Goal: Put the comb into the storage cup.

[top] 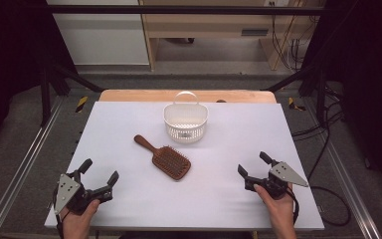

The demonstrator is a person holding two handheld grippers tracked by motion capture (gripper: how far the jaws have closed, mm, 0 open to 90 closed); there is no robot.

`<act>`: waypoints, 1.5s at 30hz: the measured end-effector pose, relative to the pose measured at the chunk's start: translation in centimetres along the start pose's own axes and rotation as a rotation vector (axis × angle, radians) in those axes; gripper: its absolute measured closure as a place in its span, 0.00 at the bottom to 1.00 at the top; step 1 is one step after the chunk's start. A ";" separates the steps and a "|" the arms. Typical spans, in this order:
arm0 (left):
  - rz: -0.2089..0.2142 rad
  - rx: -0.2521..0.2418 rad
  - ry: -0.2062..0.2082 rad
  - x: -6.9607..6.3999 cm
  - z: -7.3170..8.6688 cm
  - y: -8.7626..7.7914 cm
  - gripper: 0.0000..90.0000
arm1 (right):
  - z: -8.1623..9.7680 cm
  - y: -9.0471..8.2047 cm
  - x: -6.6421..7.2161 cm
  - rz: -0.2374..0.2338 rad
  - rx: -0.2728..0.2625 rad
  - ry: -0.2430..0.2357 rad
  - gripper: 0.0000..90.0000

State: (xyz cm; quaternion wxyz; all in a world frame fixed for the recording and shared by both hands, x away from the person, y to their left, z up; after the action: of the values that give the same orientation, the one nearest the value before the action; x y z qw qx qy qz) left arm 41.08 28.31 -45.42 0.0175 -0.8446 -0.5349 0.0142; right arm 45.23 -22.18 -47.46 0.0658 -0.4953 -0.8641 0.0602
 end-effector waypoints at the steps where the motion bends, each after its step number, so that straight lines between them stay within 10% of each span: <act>1: 0.001 0.002 -0.001 0.0 0.0 0.0 0.02 | 0.0 0.0 0.0 -0.001 0.001 0.001 0.08; 45: 0.008 0.083 -0.012 -0.4 0.6 1.0 0.04 | 0.2 0.2 -0.1 0.020 0.022 0.029 0.10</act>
State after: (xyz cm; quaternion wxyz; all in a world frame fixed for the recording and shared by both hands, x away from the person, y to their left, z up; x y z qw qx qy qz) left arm 41.84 27.55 -46.09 0.0494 -0.8452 -0.5306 0.0413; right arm 45.39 -22.20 -47.73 0.0832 -0.5038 -0.8575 0.0634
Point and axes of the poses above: each handheld gripper's, and its own axes: y roughly forward along the jaws, z roughly out of its underside, x roughly to its left, the point moved 3 cm from there along y, roughly forward along the jaws, and after that the axes turned 2 degrees about x, right-handed, at the moved point
